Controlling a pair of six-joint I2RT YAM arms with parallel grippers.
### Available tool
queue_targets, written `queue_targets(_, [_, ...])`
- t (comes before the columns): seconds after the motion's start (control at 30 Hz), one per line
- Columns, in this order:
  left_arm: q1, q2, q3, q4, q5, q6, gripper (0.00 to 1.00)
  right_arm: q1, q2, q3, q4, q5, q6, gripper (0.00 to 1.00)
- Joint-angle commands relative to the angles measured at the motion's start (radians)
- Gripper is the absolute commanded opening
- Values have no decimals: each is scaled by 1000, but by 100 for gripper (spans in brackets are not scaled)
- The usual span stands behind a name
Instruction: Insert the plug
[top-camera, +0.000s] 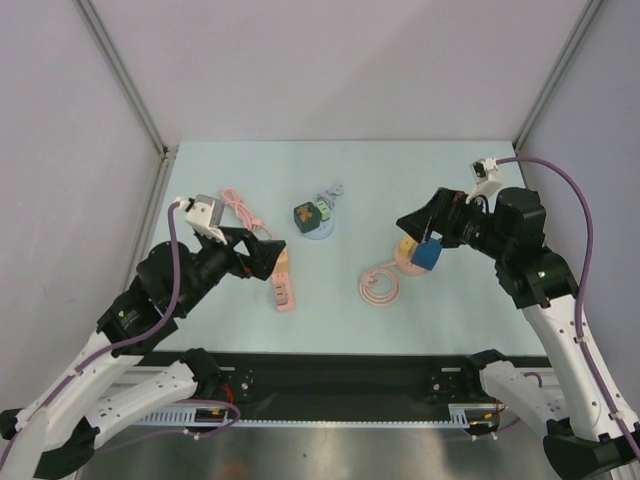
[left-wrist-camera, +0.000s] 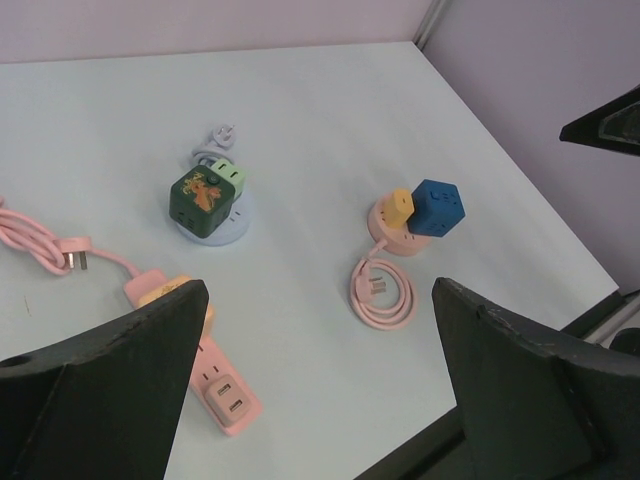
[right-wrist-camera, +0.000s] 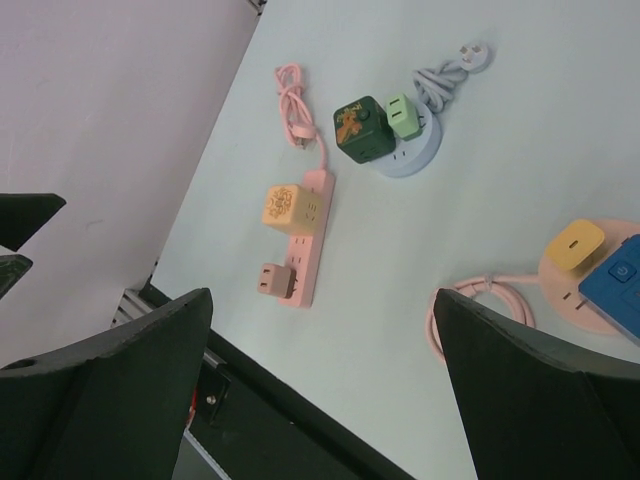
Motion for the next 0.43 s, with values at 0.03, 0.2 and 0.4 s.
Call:
queue_targets(0.03, [0, -11, -15, 27, 17, -3, 100, -6, -27, 3, 38, 9, 2, 100])
queue_targets(0.2, [0, 2, -6, 27, 20, 3, 100, -6, -46, -4, 42, 17, 2, 100])
queue_targets(0.4, [0, 16, 10, 24, 17, 13, 100, -7, -53, -24, 69, 27, 4, 100])
